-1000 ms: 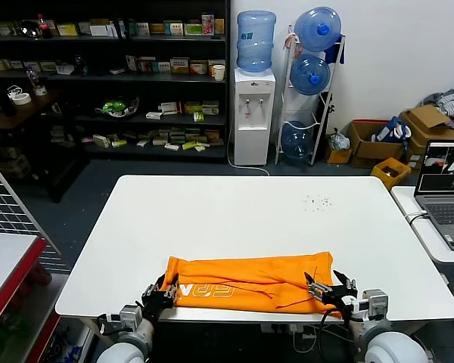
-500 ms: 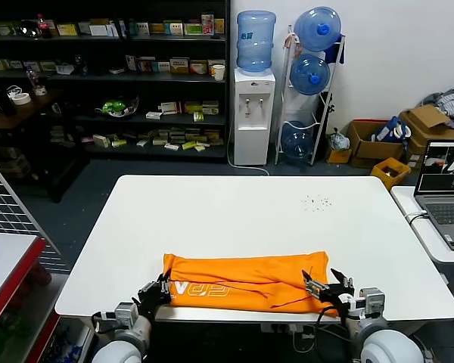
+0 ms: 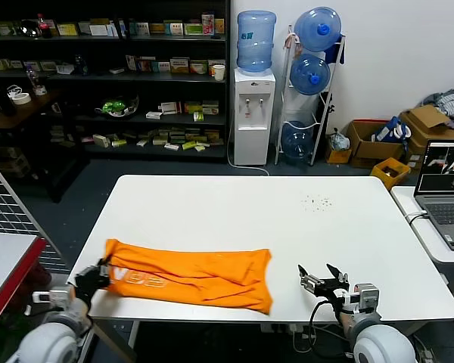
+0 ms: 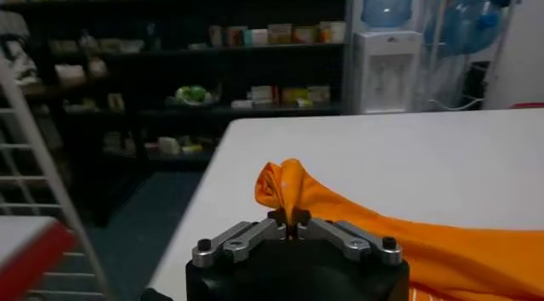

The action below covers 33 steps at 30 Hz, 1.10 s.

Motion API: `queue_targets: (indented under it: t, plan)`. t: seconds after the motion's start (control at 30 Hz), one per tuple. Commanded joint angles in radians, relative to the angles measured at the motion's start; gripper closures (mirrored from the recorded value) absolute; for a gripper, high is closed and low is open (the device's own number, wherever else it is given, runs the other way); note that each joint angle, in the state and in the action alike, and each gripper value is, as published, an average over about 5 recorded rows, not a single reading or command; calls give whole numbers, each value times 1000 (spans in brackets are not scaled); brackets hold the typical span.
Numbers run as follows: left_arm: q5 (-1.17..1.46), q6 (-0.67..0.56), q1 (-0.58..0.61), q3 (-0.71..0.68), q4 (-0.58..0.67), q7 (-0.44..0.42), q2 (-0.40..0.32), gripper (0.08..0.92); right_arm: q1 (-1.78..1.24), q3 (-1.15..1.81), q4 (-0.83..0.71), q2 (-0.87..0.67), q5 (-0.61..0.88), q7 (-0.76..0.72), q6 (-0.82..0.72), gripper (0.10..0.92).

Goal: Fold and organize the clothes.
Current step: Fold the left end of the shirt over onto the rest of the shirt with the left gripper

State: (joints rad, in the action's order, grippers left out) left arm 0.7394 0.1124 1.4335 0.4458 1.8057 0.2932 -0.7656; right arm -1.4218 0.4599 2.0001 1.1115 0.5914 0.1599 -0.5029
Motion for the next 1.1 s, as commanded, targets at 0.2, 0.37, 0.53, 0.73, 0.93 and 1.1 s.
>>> queue_targets:
  t: [0.2,0.37,0.53,0.73,0.93,1.1]
  plan:
    - [36,-16,105,173,10,39,137,879,28,-21,-24,21,-12,9,-2,203]
    - [198,136,52,-33,286,153,-60,879,28,-28,-37,37,-24,17,-10,203]
    - [276,210,-92,-273,359,253,-229,879,12,-16,-35,43,-29,21,-13,203]
    - [267,227,-210,-380,293,303,-314,879,-1,-8,-32,58,-39,22,-12,203]
    - [216,225,-276,-418,215,302,-349,879,3,-16,-35,78,-48,21,-13,203]
    - [194,221,-296,-438,184,304,-365,879,6,-17,-39,77,-49,20,-13,203]
